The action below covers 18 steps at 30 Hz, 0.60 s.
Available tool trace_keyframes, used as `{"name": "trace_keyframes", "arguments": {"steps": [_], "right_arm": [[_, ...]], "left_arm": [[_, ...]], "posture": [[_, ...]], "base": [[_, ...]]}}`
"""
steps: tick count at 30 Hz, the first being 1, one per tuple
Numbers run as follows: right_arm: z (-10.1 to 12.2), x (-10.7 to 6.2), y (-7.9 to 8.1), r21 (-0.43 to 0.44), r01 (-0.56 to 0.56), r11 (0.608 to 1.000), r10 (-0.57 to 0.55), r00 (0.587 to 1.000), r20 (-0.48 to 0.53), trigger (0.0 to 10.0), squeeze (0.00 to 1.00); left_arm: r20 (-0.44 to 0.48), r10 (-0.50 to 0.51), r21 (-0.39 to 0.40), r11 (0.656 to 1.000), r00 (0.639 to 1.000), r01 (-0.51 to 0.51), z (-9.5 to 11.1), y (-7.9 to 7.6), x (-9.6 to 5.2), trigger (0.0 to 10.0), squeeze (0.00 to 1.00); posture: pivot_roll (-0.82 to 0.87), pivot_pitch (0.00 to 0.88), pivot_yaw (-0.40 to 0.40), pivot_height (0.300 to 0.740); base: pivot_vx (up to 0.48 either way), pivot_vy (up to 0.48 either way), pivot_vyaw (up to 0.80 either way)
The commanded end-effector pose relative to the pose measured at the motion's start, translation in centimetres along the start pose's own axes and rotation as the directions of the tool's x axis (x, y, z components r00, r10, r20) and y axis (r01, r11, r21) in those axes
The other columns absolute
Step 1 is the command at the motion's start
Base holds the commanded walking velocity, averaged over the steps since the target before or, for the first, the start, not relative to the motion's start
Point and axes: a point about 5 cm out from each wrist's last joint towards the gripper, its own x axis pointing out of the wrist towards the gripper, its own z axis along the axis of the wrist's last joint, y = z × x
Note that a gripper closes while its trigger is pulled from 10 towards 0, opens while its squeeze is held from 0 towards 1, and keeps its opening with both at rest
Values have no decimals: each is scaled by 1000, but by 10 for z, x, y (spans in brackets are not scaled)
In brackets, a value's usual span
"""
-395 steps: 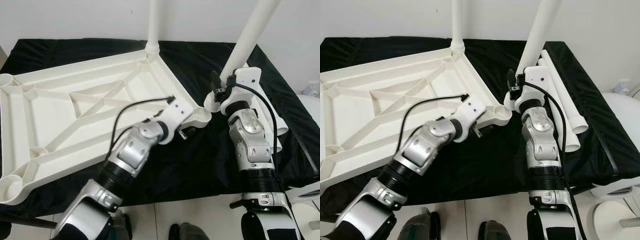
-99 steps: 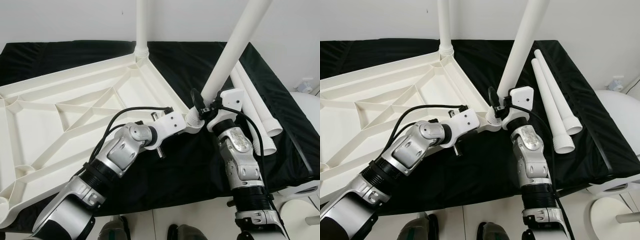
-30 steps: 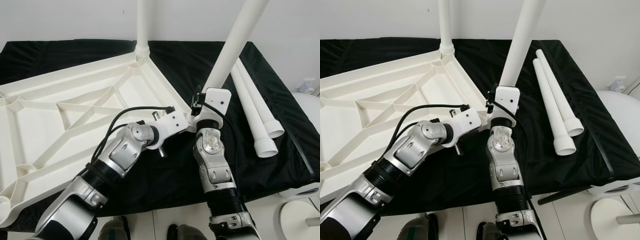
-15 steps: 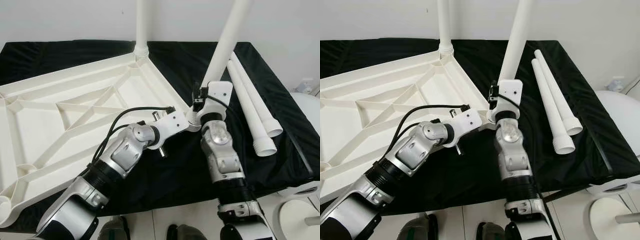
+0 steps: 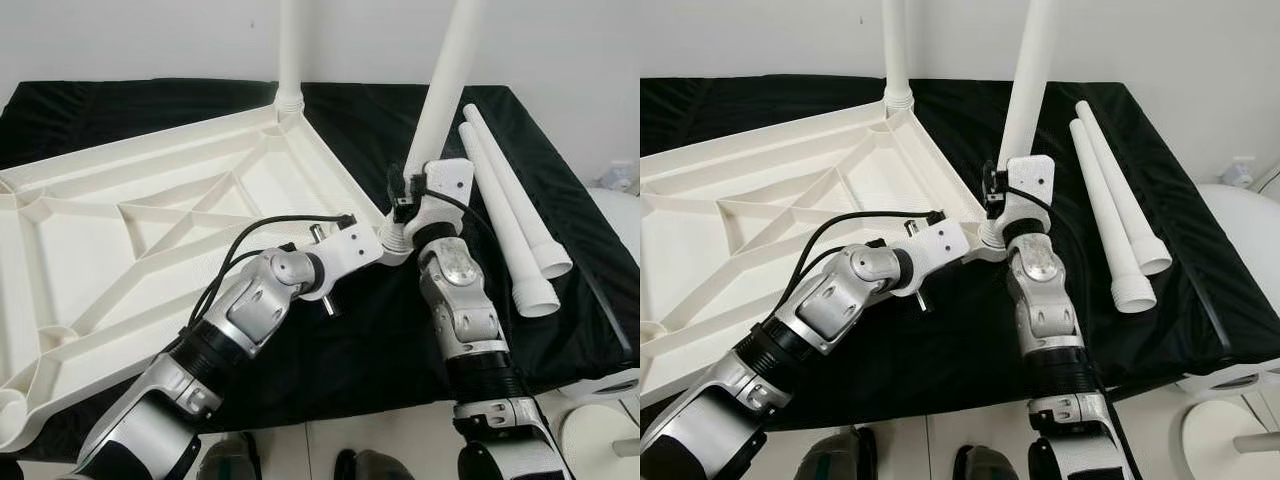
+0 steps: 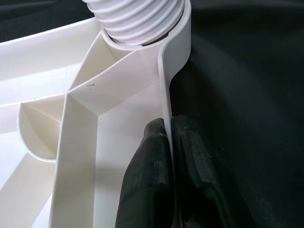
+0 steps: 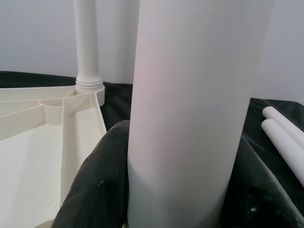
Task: Building children table
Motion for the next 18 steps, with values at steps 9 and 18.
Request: {"name": "trace_keyframes", "arguments": {"steps": [9,18], "right_arm": [[-48,-34,-32,39,-81,996,86,985,-151,10000,0],[-51,-42,-45,136,-232,963,248,962,-113,10000,0]], "left_arm": [[-34,-33,12,999,999,33,-6,-6,2,10000,0],[-30,-40,15,999,999,41,-5,-7,2,10000,0]], "posture": [[-27,107,-36,740],[-26,107,-29,740]], "base": [[0,0,0],[0,0,0]]}}
